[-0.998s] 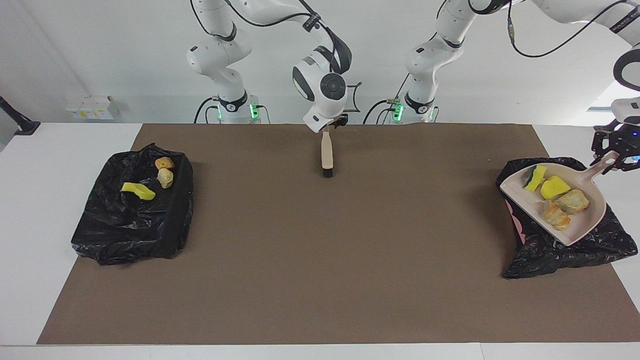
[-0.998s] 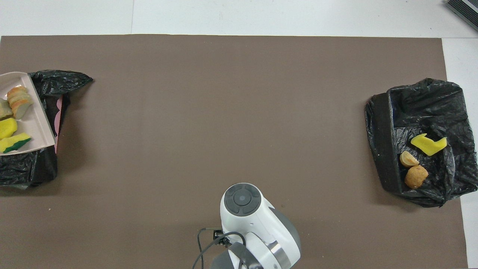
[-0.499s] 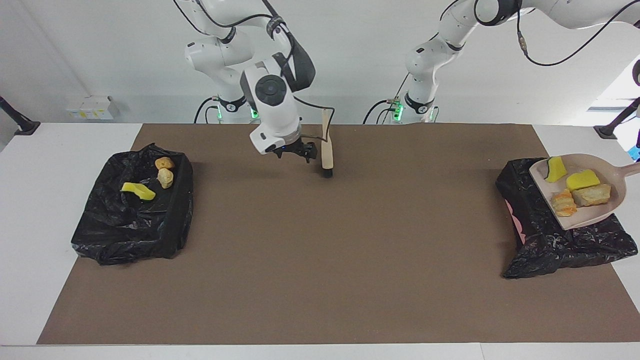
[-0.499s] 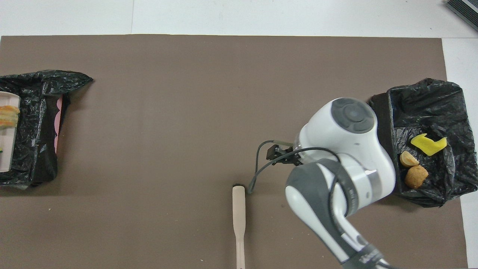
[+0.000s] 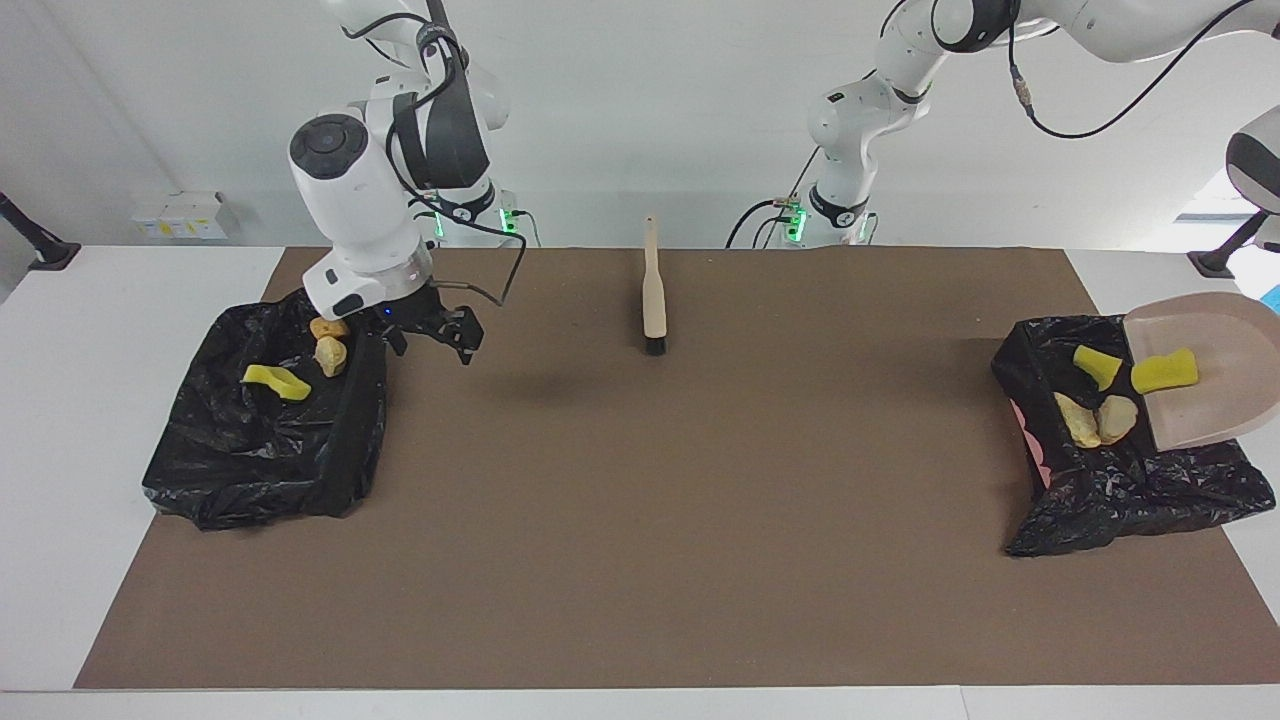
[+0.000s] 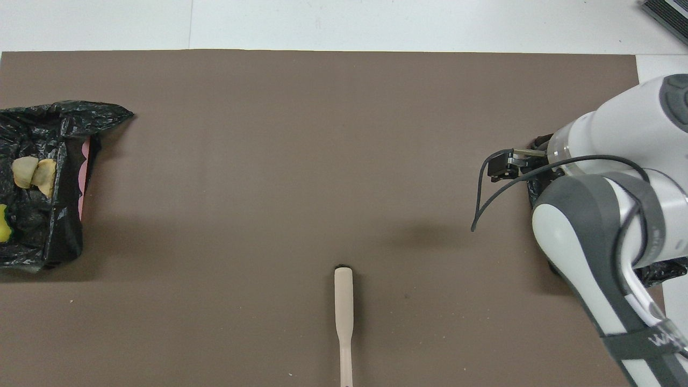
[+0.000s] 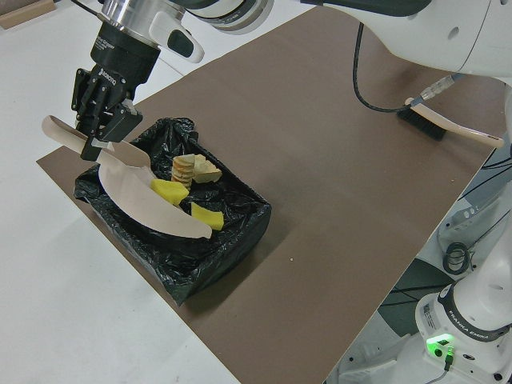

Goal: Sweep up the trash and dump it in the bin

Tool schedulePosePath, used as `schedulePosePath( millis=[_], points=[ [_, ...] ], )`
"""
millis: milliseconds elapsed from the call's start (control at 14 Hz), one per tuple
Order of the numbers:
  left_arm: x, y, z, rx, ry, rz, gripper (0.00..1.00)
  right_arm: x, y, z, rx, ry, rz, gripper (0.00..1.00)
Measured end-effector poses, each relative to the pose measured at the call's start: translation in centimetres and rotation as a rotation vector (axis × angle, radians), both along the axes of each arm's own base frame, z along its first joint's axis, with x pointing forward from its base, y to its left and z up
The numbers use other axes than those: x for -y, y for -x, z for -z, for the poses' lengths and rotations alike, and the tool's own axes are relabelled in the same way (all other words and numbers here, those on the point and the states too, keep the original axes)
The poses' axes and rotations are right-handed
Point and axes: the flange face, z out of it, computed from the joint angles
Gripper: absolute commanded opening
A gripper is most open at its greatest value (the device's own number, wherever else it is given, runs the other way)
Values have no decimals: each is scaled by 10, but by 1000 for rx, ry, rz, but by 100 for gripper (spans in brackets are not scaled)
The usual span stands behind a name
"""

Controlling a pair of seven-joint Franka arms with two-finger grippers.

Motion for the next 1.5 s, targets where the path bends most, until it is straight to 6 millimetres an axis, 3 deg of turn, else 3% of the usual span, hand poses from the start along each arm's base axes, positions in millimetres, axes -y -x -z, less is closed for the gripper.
schedulePosePath(
  millis=[356,428,570,856,1141,1497],
  points=[
    [39,10,-67,61,-112,59,0,17,32,-102,60,17,27,100],
    [43,14,-74,70,-111,60,0,18,35,-118,54,24,28,100],
    [48,17,-69,66,-89,65,0,21,37,-138,53,40,33,100],
    [76,9,-51,56,-68,107,0,27,32,-152,37,46,43,100],
    [91,6,-52,85,-61,105,0,38,31,-150,25,46,63,100],
    [134,0,-45,172,26,38,0,56,32,-145,4,48,95,100]
  ],
)
